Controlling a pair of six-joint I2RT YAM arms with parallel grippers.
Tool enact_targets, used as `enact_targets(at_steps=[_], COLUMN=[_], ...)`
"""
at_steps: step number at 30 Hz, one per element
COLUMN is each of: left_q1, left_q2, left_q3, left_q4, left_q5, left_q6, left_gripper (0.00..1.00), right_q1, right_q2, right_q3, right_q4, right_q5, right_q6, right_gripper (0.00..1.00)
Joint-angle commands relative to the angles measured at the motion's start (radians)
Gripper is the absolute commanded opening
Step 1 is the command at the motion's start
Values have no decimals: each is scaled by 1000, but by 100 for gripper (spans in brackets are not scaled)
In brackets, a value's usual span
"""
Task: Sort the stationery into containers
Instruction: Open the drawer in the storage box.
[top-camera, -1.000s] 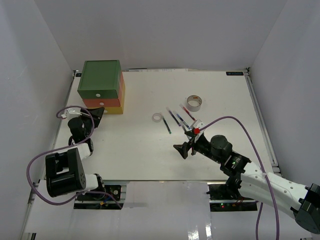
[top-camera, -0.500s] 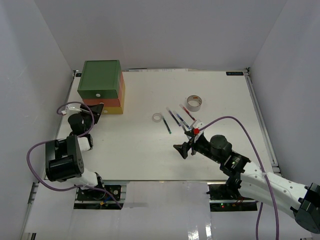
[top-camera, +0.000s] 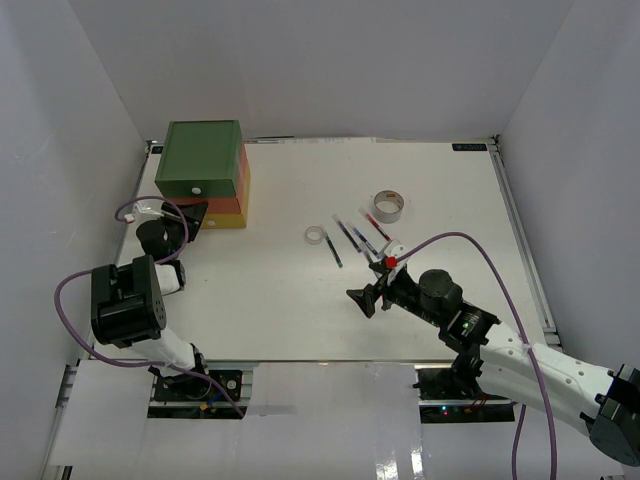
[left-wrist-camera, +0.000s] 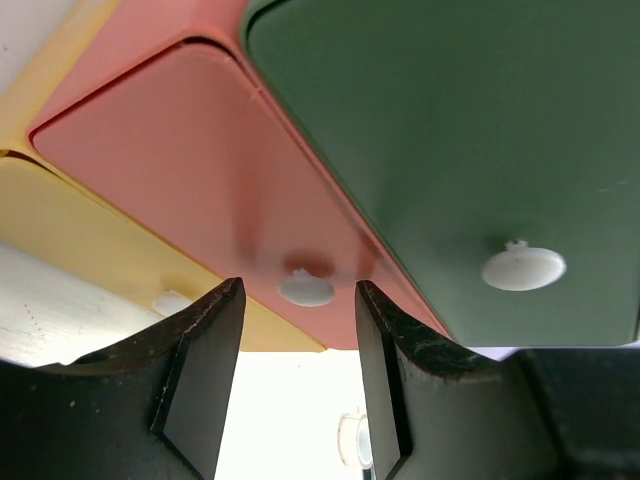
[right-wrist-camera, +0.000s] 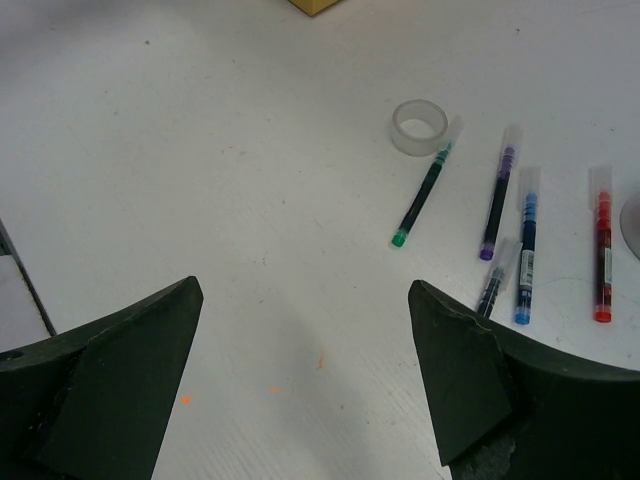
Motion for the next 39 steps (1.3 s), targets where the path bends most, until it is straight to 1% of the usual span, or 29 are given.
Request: enact_targets(at_steps=[1, 9, 19, 23, 26, 27, 34, 39], left_q1=[4, 6, 4, 6, 4, 4, 4, 6], left_q2=[12, 34, 46, 43, 42, 42, 19, -33], left_q3=[29, 34, 32, 32, 29, 28, 8, -26], left_q4=[42, 80, 109, 109, 109, 109, 103, 56], left_q5=[24, 32, 44, 43, 43, 43, 40, 37], left_q6=[11, 20, 20, 17, 14, 13, -1, 0], left_gripper=[58, 56, 50, 44, 37, 33, 19, 17], right_q1=[1, 1, 1, 1, 1, 1, 2, 1], right_q2=[-4, 9, 18, 18, 18, 18, 18, 10], right_q3=[0, 0, 0, 3, 3, 1, 1, -2], right_q4=[54, 54, 56, 56, 54, 54, 57, 57], right_q5=[11, 7, -4, -4, -6, -6, -10, -10], right_q6=[-11, -13, -14, -14, -14, -14, -14, -14], right_gripper=[90, 90, 90, 90, 90, 90, 90, 90])
